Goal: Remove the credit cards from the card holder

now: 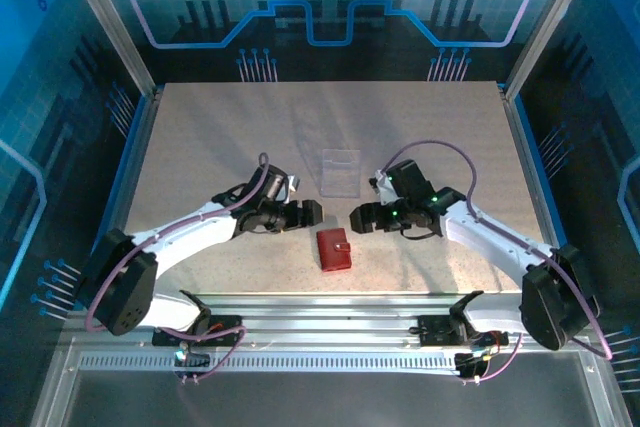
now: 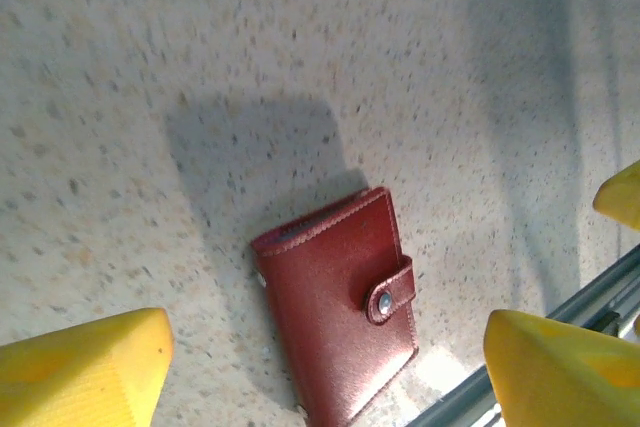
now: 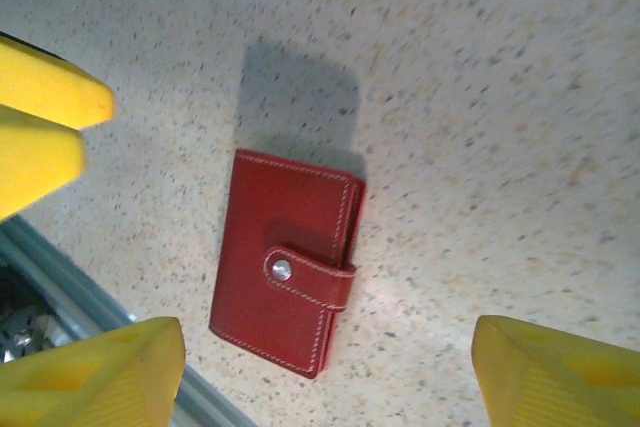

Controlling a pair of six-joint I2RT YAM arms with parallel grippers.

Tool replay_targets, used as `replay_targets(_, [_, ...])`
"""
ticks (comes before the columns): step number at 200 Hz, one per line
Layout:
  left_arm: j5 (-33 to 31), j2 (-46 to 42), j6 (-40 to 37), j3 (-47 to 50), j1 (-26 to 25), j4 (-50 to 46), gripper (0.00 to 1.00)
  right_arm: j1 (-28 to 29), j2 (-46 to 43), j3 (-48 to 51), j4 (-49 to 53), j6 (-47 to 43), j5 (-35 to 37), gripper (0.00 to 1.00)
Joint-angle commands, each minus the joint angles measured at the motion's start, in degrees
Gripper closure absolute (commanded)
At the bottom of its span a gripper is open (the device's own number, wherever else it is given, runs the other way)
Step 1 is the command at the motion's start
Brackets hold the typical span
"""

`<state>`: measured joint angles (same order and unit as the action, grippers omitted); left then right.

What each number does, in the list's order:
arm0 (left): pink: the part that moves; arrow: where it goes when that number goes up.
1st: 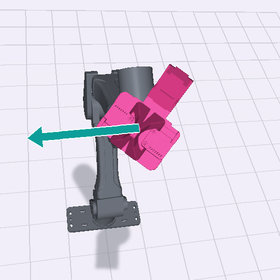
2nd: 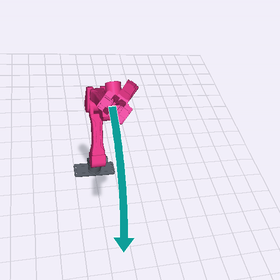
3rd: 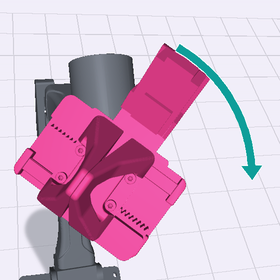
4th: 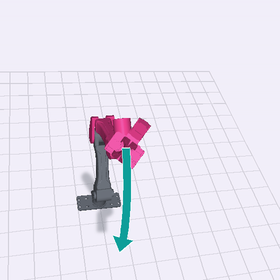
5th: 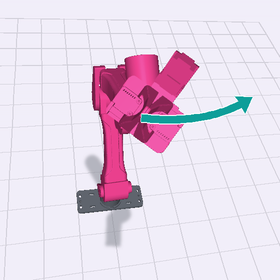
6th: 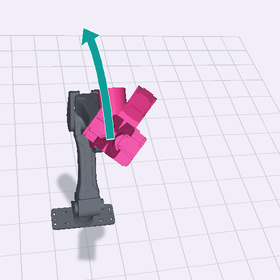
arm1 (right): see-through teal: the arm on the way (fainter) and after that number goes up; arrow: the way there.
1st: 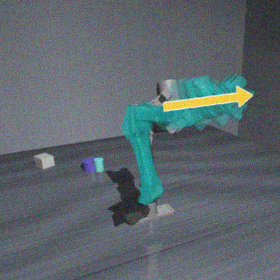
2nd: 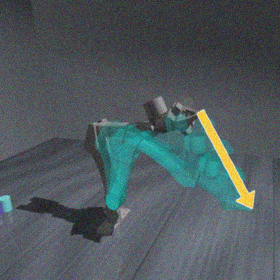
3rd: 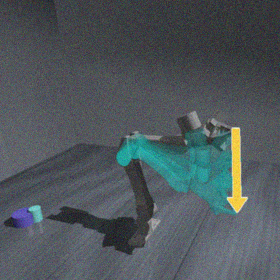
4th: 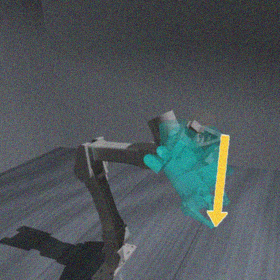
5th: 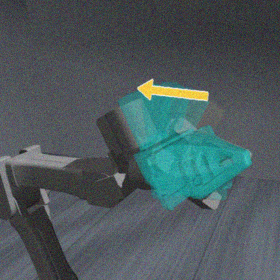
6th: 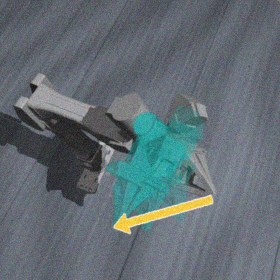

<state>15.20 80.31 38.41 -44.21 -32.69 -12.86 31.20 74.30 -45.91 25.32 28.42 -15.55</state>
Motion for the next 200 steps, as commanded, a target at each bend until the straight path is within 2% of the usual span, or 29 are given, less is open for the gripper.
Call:
replay_targets(1, [3.23,2.73,5.52,-0.74,-1.47,2.19,0.21,1.5,2.41,2.39,-2.57,5.3,-4.14,0.26])
replay_targets(29, [3.61,4.83,7.51,-0.59,-3.12,2.56,0.28,2.06,6.43,3.37,-6.51,7.58,-7.55,0.32])
replay_targets(79, [5.03,7.6,9.83,1.41,-5.01,4.62,0.41,3.13,10.1,4.83,-9.36,9.09,-8.72,0.42])
replay_targets(120, [4.03,9.25,9.71,1.21,-5.25,3.45,0.44,3.65,12.51,6.82,-12.71,10.5,-10.75,0.51])
replay_targets(161, [4.05,10.89,9.59,1.12,-5.3,3.79,0.45,4.48,14.67,8.07,-16.75,13.0,-11.34,0.53])
replay_targets(200, [4.83,12.44,10.26,1.14,-5.34,6.56,0.49,5.08,16.15,8.39,-20.76,15.26,-12.2,0.59])
